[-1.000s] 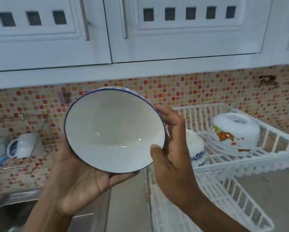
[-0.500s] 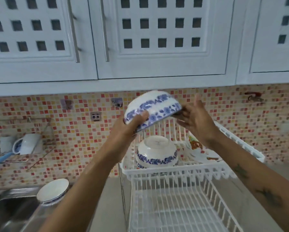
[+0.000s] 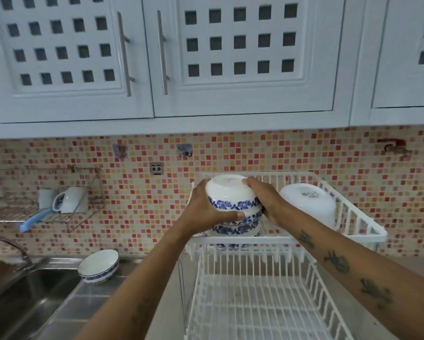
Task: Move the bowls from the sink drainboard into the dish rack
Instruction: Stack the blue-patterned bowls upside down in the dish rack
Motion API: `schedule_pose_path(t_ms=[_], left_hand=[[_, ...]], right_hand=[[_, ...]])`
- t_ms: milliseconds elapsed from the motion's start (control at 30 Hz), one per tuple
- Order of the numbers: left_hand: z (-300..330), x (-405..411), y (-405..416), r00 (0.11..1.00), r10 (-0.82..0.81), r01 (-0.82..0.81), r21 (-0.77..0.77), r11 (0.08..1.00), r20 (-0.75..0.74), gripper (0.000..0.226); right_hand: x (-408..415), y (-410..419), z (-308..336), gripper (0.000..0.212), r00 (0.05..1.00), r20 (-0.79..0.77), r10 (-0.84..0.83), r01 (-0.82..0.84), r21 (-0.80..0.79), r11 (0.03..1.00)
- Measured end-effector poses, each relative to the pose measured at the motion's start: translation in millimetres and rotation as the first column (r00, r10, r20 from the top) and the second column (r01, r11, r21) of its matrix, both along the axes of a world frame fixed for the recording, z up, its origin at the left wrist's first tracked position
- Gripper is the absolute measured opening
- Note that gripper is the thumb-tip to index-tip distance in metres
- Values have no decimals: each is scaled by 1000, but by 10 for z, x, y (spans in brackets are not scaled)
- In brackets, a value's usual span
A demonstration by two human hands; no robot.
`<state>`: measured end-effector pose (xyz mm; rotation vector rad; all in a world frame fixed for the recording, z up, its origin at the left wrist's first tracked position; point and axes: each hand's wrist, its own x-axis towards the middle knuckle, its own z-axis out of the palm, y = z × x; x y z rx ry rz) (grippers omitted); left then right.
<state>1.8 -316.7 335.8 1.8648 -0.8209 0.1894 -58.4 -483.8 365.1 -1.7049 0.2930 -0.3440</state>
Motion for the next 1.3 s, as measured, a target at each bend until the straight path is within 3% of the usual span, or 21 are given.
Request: schedule_pose_path(t_ms=[133,300,500,633,800,1000,1133,1300], left_hand=[[-39,34,2,1000,-8,9,48,999,-20,75],[-162,179,-13,993,98,-83,213,974,-64,130],[-170,229,-25,992,124,-104,353,930,-36,122],[-476,793,-128,992,123,-128,408,904,39,122],[-492,866,-136,996,84,-88,411,907,26,120],[-438,799,-130,994,58,-14,423,906,-91,116],[-365,690,-106,990,44,12,390,921,-135,118],[-105,269,-126,935,39,37,205,978,-352,113]], right_hand=[[77,-28,-63,45,1000,-9,30,-30,-3,1000],[91,-30,-94,43,996,-68,62,-61,14,998],[70,-47,-122,38,989,-114,99,-94,46,995],[73,-36,-144,34,991,-105,87,-87,12,996],[112,-32,-163,39,982,-161,95,-96,-3,995],[146,-41,-149,43,962,-264,71,-91,-66,994],[156,-37,-151,44,964,-256,70,-109,-140,984],[206,34,-131,51,982,-174,77,-122,-265,956]])
